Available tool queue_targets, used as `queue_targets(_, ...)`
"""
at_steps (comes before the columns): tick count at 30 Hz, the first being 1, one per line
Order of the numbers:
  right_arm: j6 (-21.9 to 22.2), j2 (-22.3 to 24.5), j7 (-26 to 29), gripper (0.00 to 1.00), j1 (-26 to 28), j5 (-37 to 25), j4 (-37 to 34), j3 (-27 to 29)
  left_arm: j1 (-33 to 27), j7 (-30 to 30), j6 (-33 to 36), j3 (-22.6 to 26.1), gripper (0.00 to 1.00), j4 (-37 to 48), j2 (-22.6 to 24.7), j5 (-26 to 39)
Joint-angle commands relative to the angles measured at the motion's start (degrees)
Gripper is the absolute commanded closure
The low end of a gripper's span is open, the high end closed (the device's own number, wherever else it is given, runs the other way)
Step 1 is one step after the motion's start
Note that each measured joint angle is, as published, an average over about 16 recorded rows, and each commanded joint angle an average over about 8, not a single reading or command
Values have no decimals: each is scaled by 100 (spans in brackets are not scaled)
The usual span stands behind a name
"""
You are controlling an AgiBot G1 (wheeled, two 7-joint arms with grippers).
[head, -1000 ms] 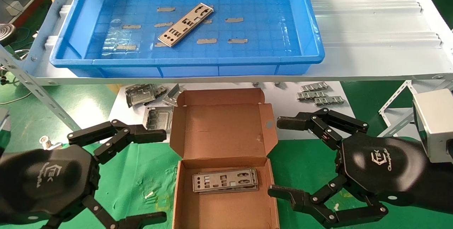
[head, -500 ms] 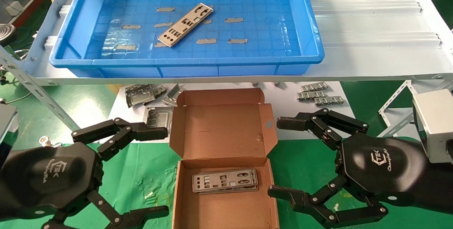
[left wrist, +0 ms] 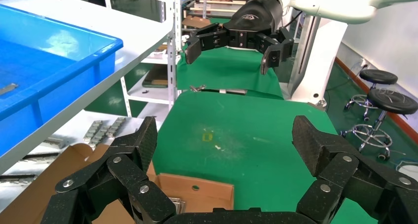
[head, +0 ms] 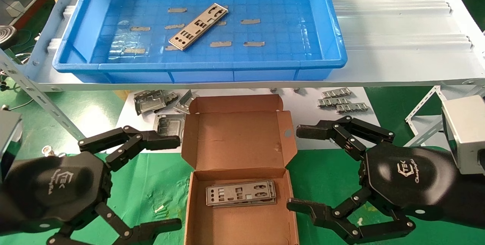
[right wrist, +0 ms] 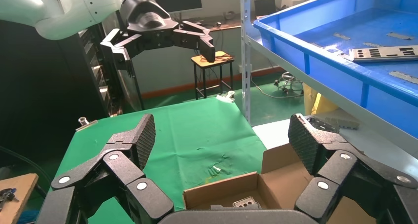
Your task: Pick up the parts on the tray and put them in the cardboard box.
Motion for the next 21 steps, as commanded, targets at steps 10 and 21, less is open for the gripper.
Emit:
queue_targets(10,0,0,0,0,0,0,0,0,-5,5,2,5,0,14,7,7)
queue_targets(21,0,0,0,0,0,0,0,0,-9,8,2,9,0,19,11,10)
